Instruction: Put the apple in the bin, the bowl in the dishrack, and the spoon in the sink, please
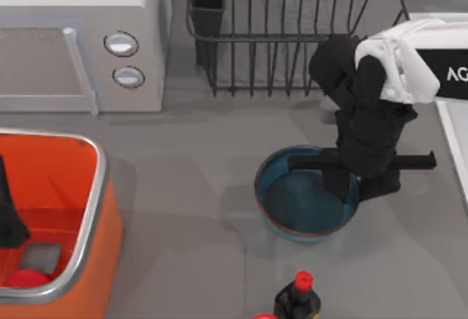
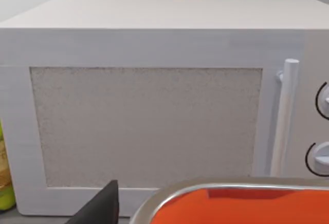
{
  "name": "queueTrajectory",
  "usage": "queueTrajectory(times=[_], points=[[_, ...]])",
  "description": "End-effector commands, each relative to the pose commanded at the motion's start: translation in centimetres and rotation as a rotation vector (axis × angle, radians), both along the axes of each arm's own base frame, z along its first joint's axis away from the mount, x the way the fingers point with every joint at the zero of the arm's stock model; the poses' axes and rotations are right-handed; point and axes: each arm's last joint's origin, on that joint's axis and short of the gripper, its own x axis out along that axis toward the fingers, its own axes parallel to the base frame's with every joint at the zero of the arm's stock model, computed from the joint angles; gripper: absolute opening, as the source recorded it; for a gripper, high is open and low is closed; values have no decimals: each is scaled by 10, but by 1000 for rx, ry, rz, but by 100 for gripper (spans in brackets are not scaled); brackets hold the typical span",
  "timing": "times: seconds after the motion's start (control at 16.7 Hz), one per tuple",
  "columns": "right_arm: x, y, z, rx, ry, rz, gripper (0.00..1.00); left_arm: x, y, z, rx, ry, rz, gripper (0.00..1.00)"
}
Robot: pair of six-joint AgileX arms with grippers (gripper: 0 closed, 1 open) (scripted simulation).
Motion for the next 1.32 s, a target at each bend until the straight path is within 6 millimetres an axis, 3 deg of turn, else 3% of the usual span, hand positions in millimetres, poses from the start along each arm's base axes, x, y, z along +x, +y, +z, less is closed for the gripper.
queueTrajectory(times=[0.48,1.02,1.32], points=[[1,1,6,1,-5,-1,0,0,0,0,0,0,0,100],[0,1,97,-1,2,1,0,0,0,0,0,0,0,100],[0,1,99,-1,-1,3,0,0,0,0,0,0,0,100]])
